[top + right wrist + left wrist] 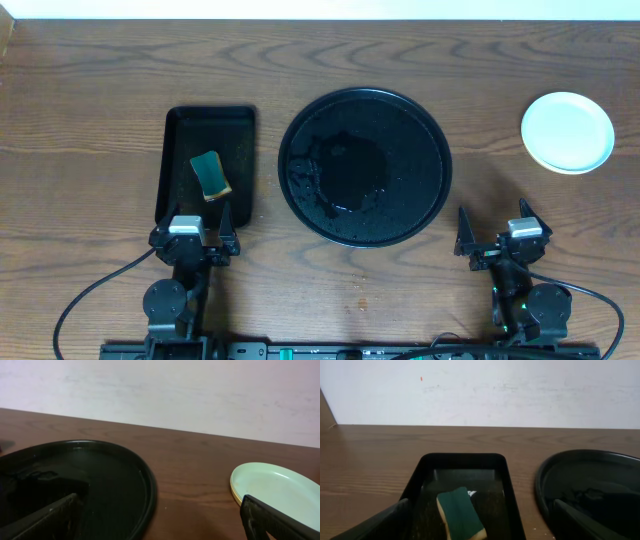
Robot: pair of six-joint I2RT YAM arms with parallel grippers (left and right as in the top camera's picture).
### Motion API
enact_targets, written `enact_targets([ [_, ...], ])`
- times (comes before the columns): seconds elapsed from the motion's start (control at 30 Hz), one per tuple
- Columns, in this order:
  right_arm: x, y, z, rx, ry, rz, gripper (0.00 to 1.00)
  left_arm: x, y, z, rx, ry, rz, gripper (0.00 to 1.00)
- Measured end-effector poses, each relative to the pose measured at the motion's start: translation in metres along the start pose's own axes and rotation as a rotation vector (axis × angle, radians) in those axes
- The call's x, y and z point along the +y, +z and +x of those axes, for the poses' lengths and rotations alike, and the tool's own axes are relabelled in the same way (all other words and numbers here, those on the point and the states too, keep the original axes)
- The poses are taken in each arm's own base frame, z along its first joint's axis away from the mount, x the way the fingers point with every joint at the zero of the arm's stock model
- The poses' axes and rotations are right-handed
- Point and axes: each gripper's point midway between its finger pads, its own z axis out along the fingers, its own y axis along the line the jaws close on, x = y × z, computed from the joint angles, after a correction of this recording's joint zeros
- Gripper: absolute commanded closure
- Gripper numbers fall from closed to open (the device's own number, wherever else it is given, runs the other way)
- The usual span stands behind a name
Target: Clean dirty plates on tray and stack at the side
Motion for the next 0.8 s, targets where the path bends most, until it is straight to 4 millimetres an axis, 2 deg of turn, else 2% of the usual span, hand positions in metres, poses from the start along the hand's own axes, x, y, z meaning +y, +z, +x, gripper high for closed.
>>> enact_targets([
  [0.8,-0.0001,0.0,0.0,0.0,0.0,0.0,0.01,0.0,0.0,0.0001,0.0,0.008,0.0,0.14],
])
